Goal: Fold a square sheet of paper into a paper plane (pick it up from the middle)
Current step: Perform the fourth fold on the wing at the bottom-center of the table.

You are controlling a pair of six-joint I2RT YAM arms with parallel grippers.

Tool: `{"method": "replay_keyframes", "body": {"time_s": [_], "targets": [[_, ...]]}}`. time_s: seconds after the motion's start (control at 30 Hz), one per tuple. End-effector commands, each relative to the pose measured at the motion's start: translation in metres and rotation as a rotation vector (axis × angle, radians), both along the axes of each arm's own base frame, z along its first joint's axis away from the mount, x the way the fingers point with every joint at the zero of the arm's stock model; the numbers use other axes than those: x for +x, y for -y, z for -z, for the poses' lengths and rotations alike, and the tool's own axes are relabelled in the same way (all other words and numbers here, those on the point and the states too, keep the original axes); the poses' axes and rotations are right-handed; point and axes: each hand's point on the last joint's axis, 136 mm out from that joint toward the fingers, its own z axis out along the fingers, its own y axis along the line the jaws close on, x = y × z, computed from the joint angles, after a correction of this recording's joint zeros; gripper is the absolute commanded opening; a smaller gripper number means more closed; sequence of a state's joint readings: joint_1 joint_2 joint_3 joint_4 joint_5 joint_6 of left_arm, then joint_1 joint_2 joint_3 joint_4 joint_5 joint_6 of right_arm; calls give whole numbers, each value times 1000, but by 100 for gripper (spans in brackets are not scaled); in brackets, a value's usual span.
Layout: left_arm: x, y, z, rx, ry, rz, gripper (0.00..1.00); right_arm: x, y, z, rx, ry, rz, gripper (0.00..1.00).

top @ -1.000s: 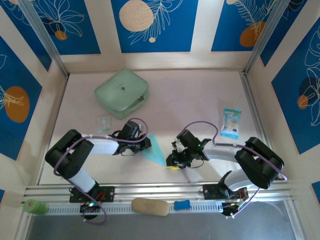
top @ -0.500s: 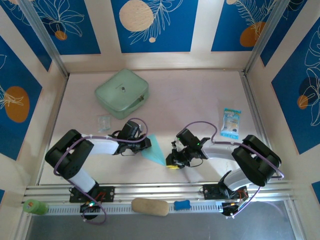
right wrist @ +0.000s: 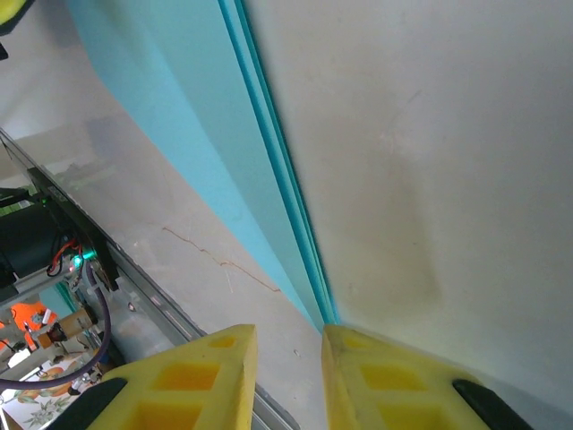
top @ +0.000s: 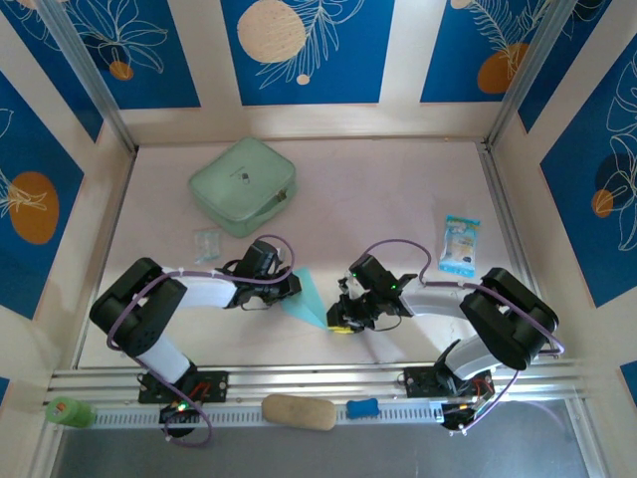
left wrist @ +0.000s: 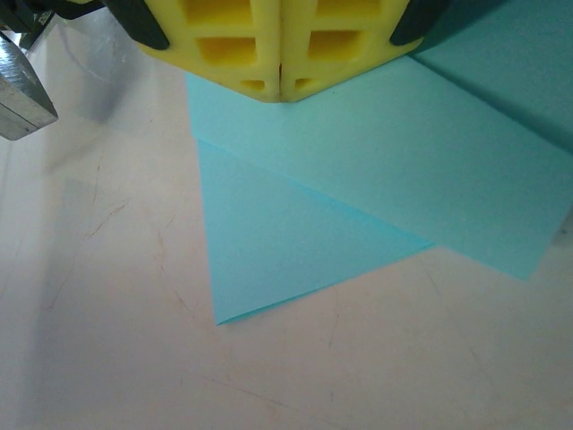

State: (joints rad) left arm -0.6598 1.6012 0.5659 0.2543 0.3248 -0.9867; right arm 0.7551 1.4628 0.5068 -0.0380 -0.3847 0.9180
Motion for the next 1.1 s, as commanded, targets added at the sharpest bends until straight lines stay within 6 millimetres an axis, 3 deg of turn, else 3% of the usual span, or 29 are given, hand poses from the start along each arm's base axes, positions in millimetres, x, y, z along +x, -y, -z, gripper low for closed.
{"method": "replay_keyframes", "body": {"time_s": [0.0, 0.67, 0.87, 1.07], "targets": [[-6, -9, 16, 62, -42, -14, 5, 5, -4, -8, 22, 9, 9, 25], [-5, -12, 10, 68, -32, -21, 5, -2, 4, -3, -3, -19, 12, 26], [-4, -12, 8, 69, -29, -23, 5, -11, 18, 7, -71, -49, 31, 26], [-4, -12, 9, 68, -31, -23, 5, -14, 8, 3, -26, -76, -4, 26]]}}
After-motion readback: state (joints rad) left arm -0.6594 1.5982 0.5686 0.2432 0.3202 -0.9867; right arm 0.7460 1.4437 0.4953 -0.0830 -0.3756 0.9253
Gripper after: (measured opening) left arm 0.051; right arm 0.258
